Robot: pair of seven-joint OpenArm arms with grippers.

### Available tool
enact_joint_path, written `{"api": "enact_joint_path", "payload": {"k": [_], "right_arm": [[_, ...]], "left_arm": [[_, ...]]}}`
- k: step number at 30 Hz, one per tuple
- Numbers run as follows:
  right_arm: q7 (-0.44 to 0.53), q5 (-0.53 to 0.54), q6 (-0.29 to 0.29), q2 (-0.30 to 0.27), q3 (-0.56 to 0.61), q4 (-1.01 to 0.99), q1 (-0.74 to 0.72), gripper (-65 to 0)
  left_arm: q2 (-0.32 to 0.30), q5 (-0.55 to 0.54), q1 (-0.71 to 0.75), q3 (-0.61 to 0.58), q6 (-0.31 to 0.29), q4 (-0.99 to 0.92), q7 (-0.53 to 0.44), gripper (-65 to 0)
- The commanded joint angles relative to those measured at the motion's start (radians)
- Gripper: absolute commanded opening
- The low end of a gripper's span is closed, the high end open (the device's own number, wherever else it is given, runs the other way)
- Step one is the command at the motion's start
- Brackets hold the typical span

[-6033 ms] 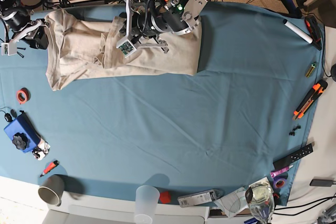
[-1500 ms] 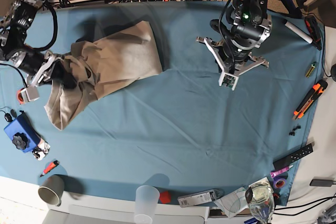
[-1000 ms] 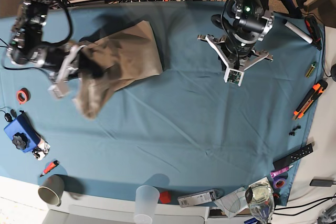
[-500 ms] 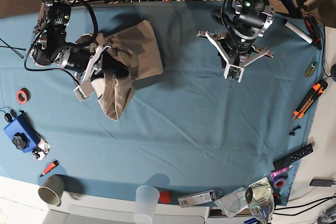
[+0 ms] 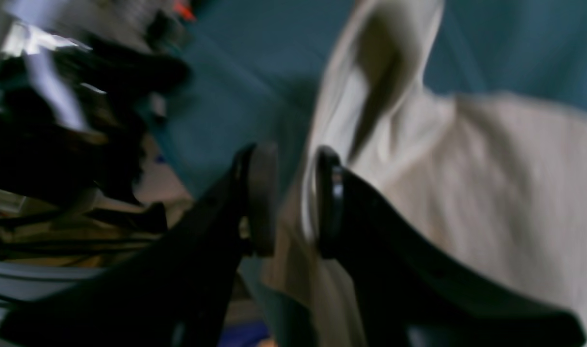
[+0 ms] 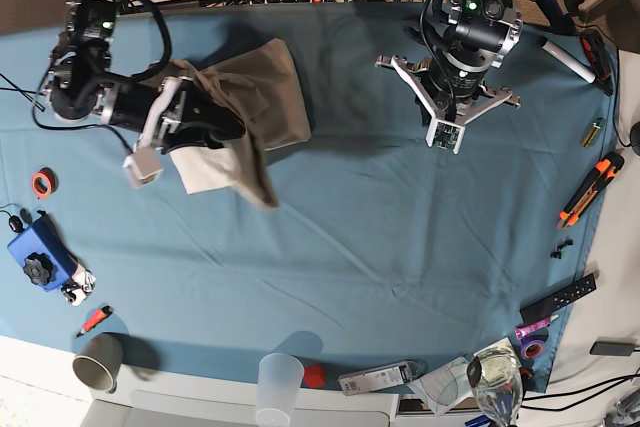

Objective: Fold the T-shirt properly
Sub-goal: 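Lift the strip end with the right gripper and fold it over the bundle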

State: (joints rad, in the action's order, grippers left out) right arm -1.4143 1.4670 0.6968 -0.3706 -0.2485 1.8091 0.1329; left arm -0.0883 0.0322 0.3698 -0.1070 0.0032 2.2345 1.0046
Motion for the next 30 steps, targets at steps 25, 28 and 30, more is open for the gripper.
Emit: {"api": "enact_joint_path", "payload": {"k": [25, 28, 30], "right_arm": [[0.018, -0.182, 0.001, -0.014, -0.095, -0.066, 0.006, -50.4], [0.018, -0.218, 0.001, -0.014, -0.047, -0.114, 0.026, -50.4], [0.018, -0.277, 0.001, -0.014, -0.008, -0.155, 0.036, -50.4]], "left_arm": [[0.008, 0.0, -0.002, 0.001, 0.0, 0.02, -0.027, -65.0], [0.008, 0.0, -0.002, 0.001, 0.0, 0.02, -0.027, -65.0], [0.008, 0.0, -0.002, 0.001, 0.0, 0.02, -0.026, -65.0]]}}
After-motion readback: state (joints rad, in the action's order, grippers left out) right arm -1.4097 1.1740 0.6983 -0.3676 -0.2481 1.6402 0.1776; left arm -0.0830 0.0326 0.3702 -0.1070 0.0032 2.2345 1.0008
